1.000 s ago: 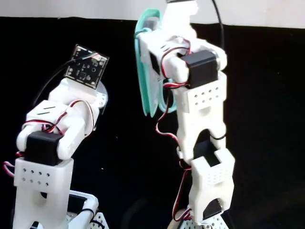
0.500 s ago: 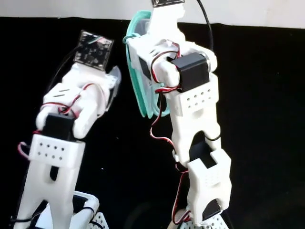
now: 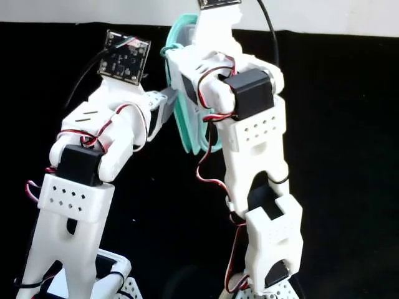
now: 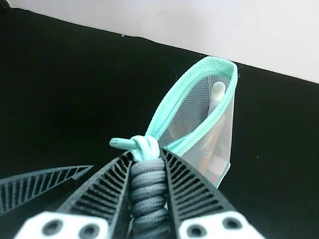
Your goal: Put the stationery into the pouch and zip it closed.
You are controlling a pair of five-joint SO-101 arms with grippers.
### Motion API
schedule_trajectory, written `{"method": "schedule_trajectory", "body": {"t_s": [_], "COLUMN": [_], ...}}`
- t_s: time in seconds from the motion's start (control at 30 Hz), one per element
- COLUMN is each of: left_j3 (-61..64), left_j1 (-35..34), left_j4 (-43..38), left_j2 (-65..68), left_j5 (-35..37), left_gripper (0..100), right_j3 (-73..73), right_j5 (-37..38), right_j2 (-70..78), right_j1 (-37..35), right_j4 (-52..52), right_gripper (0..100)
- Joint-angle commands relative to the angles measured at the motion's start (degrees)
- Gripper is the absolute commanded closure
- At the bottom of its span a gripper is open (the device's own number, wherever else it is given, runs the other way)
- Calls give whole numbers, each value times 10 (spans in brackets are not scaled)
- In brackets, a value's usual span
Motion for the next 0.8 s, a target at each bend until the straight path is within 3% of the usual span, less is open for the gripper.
{"method": "schedule_trajectory", "body": {"t_s": [0.0, 0.13, 0.77], "left_j3": [-30, -30, -33], "left_j1": [7, 10, 51], "left_j4": [1, 0, -28], "left_j2": [0, 0, 36], "left_j5": [68, 103, 104], "left_gripper": [790, 790, 793], "right_j3": [-13, -13, -13], "right_j5": [-3, -3, -2], "right_j2": [-33, -33, -33], "right_j1": [-5, -5, -5], "right_j4": [-3, -3, -3], "right_gripper": [993, 993, 993]}}
